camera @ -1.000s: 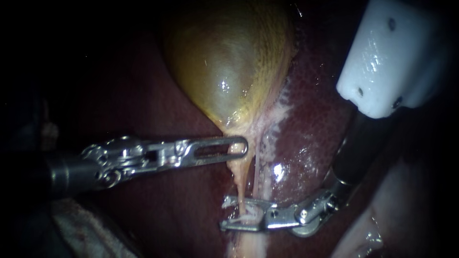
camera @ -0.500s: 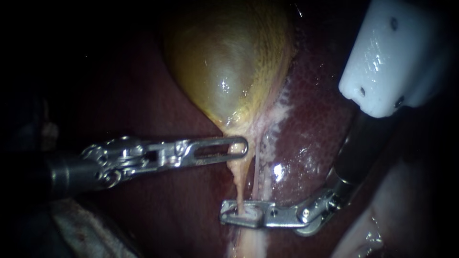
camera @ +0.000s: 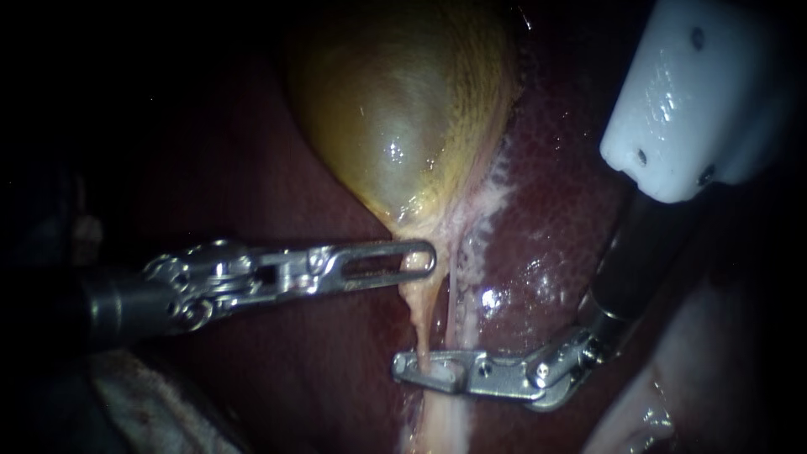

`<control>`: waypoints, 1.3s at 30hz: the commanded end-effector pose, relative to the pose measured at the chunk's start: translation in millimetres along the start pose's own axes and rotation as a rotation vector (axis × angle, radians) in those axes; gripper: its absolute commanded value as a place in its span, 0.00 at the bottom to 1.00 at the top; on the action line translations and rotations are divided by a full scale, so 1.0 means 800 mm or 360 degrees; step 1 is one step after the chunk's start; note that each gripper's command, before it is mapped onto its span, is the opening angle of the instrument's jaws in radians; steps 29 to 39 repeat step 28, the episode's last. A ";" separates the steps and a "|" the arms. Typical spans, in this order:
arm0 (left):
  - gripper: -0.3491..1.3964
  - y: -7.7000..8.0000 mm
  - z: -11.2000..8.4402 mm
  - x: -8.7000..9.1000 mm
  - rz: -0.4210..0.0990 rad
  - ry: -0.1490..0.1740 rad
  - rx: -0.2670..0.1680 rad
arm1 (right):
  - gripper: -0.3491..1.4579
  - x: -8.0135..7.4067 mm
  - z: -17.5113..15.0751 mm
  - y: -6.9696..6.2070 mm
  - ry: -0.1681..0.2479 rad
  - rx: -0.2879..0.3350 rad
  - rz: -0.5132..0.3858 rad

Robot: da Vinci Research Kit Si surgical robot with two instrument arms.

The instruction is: Clipping first clip left tube

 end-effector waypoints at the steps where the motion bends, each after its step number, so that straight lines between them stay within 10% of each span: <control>1: 0.00 0.0000 0.0000 0.0000 0.0000 0.0000 0.0000 | 0.00 0.0000 0.0000 0.0000 0.0000 0.0001 0.0000; 39: 0.00 0.0000 0.0000 0.0000 0.0000 0.0000 0.0000 | 0.00 0.0000 -0.0002 -0.0002 -0.0001 0.0003 0.0000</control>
